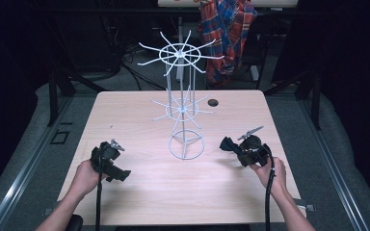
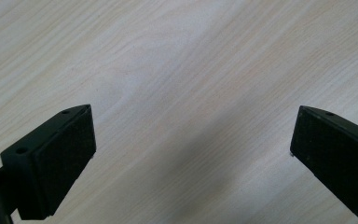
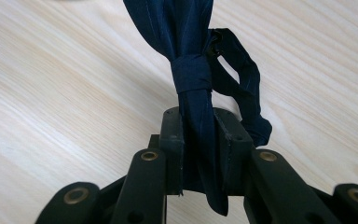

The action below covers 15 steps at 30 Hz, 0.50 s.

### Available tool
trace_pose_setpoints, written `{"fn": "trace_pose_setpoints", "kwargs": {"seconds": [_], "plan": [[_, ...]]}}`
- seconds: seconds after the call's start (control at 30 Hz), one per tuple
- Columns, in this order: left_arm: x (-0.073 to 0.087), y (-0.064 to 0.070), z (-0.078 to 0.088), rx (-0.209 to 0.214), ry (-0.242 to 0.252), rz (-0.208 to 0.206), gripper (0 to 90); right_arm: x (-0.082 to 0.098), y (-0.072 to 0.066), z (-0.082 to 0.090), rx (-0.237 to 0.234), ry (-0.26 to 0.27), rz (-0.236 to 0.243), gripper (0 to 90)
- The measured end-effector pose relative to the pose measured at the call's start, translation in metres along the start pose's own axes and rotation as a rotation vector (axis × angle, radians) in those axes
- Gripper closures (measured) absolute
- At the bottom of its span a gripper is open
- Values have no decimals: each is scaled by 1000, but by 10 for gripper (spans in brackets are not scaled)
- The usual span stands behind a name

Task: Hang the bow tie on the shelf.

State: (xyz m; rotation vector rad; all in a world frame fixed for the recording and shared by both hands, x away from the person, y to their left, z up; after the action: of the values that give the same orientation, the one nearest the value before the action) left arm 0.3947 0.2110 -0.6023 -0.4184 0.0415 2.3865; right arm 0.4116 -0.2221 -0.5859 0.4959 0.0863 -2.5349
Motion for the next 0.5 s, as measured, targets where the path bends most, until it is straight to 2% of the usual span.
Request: {"fn": "trace_pose_setpoints", "kwargs": {"seconds": [0.13,0.17,0.5], "plan": [[0,0,0,-1,-1,0,1,-4,2,10,-54,59,-41,748],[0,0,0,-1,-1,0,1,-4,2,10,-54,59,-41,748],[1,0,1,-3,-2,-4,1,-14,2,42,-216,223,-153,748]]}}
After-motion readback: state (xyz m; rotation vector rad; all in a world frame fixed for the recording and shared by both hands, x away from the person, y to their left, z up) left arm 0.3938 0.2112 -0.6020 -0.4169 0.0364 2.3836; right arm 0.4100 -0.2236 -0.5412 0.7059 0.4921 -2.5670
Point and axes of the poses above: each handheld gripper's, and its own axes: z roughly backward along the jaws, x roughly out of its underside, y roughly to its right, the point moved 9 cm from there along -z, roughly forward along the jaws, and after that the axes turned 6 degrees about -y, right-handed, at the moved point
